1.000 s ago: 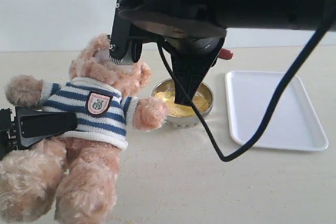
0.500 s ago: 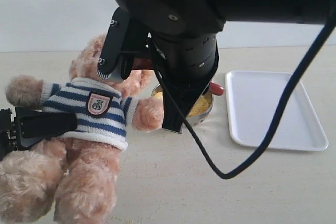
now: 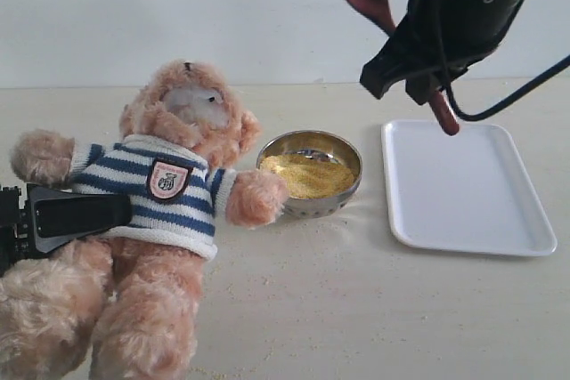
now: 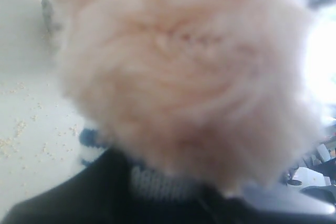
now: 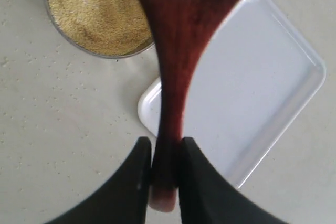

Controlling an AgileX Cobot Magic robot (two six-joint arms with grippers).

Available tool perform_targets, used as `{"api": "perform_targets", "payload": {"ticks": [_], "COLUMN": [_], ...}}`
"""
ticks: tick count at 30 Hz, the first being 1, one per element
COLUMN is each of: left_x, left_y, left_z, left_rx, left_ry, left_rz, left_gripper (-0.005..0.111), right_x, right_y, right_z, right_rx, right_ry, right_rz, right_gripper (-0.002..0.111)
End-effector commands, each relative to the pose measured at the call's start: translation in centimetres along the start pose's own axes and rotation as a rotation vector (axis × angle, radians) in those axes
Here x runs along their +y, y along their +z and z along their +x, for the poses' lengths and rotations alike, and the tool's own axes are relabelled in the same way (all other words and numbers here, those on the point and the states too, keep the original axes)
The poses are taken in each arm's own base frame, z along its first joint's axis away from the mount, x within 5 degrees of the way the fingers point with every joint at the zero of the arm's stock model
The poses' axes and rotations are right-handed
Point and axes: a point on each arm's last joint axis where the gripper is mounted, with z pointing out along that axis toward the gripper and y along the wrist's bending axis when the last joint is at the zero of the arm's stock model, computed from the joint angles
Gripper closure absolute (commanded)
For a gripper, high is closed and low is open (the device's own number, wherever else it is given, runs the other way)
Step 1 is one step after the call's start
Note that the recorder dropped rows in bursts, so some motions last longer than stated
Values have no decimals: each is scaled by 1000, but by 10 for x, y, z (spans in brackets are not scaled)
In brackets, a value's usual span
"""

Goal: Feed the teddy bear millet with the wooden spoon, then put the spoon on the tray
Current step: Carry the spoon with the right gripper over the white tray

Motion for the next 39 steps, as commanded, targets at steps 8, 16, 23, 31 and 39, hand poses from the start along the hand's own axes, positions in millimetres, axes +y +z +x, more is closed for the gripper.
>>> {"api": "perform_targets", "payload": {"ticks": [8, 16, 23, 31, 39], "left_x": [-4, -4, -4, -4, -4], "left_y": [0, 0, 0, 0, 0], "left_z": [0, 2, 2, 2, 2], "left_rx": [4, 19, 19, 19, 17], "left_ry": [9, 20, 20, 20, 19], "left_rz": [40, 41, 41, 41, 41], "left_gripper": [102, 102, 102, 102, 102], "right_x": [-51, -51, -59, -58, -58], "right_y": [51, 96, 98, 91, 75], "right_z": [8, 7, 13, 20, 22], "right_rx": [140, 186, 221, 297, 276], "right_ry": [175, 155, 193, 191, 203], "right_rz": [6, 37, 33, 29, 29], "right_gripper": [108, 108, 108, 108, 108]}}
